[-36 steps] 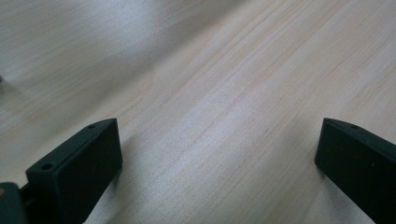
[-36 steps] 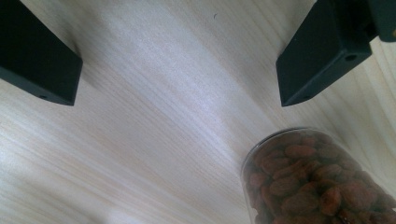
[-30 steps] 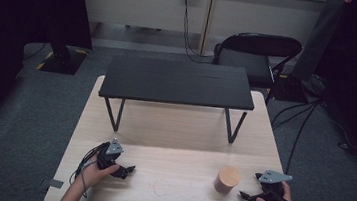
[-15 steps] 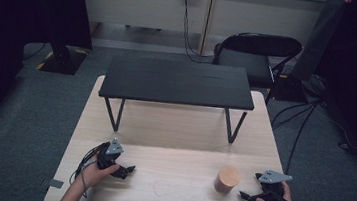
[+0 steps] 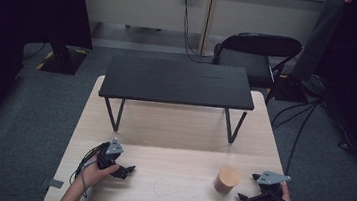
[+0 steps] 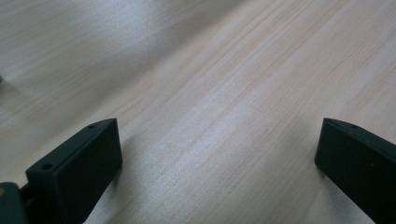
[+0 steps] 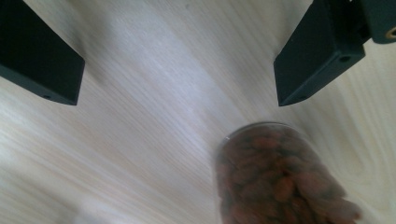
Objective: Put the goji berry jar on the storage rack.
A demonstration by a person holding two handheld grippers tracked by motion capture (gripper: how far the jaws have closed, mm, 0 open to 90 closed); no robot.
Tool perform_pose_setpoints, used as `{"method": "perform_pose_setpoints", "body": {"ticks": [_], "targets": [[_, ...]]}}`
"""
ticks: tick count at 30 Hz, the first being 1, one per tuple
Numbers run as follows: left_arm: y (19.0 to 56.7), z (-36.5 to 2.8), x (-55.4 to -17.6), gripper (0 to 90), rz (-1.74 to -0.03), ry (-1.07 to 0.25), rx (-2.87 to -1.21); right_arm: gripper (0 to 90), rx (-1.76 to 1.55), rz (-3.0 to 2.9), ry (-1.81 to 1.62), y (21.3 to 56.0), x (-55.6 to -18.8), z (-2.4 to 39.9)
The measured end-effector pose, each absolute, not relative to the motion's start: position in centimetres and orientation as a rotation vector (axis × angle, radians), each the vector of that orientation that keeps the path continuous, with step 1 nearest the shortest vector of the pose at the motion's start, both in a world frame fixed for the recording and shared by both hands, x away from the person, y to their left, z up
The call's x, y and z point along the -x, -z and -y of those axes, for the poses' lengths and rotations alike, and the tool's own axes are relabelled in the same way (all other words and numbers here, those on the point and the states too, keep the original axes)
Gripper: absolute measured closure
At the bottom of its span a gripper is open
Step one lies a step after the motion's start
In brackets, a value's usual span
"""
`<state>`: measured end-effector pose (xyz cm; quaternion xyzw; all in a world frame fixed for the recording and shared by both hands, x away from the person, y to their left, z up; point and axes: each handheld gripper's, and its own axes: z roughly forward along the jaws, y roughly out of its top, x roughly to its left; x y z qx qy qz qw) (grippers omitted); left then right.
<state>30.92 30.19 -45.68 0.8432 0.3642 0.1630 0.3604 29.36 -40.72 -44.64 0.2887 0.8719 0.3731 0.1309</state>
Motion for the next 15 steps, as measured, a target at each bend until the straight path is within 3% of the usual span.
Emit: {"method": "perform_pose_setpoints", "body": {"ticks": [15], "targets": [[45.70,-30.17,-30.90,0.0,-0.943,-0.418,-2.169,0.6,-0.721,-2.587,-1.184,44.24,-29.96,39.84]]}}
